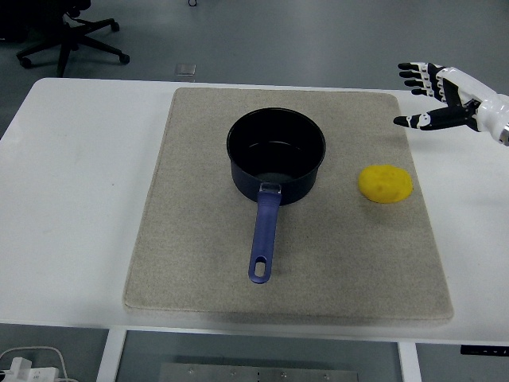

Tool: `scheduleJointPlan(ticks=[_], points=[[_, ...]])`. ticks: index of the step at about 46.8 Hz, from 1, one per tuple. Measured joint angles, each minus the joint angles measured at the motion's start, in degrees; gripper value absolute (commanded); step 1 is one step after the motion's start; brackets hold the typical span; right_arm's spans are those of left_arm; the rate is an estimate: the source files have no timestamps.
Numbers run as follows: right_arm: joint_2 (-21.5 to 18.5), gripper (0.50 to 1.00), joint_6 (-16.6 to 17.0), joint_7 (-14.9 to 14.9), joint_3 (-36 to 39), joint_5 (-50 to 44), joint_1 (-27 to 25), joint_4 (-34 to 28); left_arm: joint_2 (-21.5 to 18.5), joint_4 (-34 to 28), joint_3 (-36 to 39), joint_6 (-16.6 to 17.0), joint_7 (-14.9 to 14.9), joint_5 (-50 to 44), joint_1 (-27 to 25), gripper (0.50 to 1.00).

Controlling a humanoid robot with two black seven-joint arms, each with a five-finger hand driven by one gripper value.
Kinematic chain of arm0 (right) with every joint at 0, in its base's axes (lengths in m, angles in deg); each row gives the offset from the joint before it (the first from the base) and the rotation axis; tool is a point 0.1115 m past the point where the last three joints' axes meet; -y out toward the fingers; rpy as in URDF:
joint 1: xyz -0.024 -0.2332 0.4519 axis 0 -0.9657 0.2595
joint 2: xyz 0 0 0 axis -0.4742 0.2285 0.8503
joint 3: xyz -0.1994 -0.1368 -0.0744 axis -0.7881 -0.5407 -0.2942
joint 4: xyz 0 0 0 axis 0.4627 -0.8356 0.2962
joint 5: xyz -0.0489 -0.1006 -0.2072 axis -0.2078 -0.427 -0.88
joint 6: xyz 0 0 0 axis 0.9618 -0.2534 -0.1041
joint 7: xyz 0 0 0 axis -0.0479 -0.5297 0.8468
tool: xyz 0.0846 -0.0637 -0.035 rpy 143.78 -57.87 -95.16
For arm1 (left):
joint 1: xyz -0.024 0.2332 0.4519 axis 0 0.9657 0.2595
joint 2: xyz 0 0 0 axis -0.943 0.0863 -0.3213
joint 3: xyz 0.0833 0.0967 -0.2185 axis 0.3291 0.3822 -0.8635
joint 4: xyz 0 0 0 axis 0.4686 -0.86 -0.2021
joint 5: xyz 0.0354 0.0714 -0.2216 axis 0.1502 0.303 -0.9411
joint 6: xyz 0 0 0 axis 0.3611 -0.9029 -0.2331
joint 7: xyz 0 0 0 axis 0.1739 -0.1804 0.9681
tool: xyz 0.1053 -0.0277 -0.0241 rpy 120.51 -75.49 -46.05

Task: Put the potato in the blue pot

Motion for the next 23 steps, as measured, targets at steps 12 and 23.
scheduleJointPlan(ticks=[12,23], points=[[2.1,0.936,0.2,0.3,-1.9,-16.0,0.4,4.7,0.0,0.0,0.0,0.0,0.0,0.0,0.0,0.994],[1.7,0.936,0.3,0.3,-5.3,-21.3,0.4,5.2,0.0,0.0,0.0,0.0,0.0,0.0,0.0,0.994]])
